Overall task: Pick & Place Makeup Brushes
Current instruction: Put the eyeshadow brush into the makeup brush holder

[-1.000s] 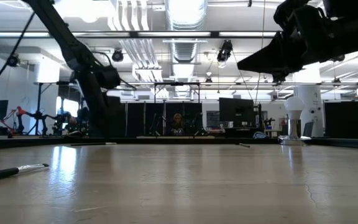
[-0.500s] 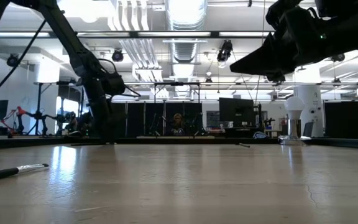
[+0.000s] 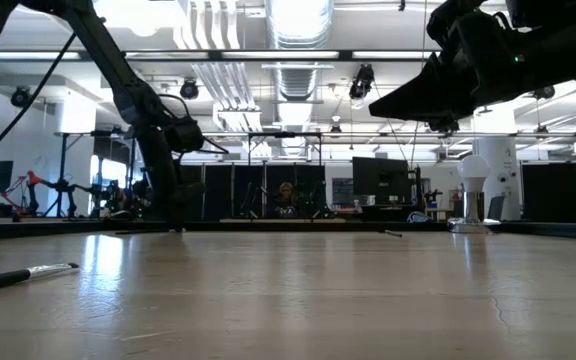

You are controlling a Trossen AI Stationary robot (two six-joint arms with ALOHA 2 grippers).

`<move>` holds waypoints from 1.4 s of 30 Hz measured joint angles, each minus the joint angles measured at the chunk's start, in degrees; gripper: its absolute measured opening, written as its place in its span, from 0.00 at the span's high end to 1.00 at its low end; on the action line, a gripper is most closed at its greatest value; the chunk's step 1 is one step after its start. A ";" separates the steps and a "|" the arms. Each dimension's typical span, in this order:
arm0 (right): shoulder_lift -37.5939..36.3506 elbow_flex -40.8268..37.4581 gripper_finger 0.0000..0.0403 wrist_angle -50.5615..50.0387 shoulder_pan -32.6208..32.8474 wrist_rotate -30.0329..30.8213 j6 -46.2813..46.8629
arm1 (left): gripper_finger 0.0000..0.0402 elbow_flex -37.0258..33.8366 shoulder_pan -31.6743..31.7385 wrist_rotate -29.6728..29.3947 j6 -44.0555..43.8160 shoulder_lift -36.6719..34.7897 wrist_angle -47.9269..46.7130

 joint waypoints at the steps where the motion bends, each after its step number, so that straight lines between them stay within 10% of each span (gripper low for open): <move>1: 0.00 0.00 0.98 -0.01 0.00 -0.01 0.00 | 0.99 0.00 0.01 -0.04 -0.01 -0.04 -0.02; 19: -0.07 -0.04 0.98 -0.04 0.00 0.06 0.00 | 1.00 -2.76 -5.30 1.19 -2.81 -13.64 3.86; 30: -0.13 -1.80 0.98 2.43 -0.02 0.53 1.90 | 1.00 -17.95 -28.03 4.42 -15.36 -25.65 39.40; 42: -0.13 0.52 0.98 12.13 -0.07 -2.32 4.56 | 1.00 -22.19 -49.80 1.90 -19.06 -20.44 75.47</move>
